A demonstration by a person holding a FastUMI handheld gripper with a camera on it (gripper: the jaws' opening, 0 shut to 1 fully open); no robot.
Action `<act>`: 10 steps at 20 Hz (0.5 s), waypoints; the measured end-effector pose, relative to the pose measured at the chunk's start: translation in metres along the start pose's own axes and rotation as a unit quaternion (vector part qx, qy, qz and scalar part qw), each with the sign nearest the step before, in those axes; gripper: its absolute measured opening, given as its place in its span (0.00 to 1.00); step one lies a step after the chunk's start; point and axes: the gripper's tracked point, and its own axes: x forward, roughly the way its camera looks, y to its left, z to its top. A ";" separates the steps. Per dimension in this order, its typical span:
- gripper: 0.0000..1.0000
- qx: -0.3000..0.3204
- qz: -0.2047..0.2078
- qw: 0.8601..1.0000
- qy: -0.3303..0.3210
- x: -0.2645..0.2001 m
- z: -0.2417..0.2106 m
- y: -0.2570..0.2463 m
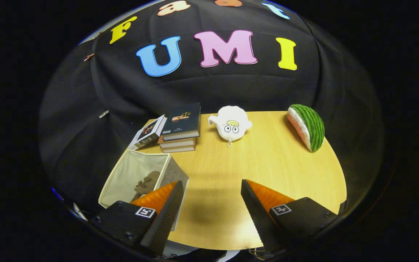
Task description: Open the storage box then place both shoes into the box .Put the left shoe in first, then the right shoe, with the right side of both shoes facing outward in a uniform manner.
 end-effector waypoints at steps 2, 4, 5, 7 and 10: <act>0.99 -0.001 0.005 1.000 -0.021 -0.008 0.012 -0.015; 0.99 -0.007 0.006 0.999 -0.040 -0.017 0.025 -0.032; 0.99 -0.011 0.005 0.999 -0.051 -0.021 0.032 -0.040; 0.99 -0.022 0.002 0.997 -0.079 -0.030 0.048 -0.056; 0.98 -0.045 -0.003 0.991 -0.129 -0.048 0.073 -0.074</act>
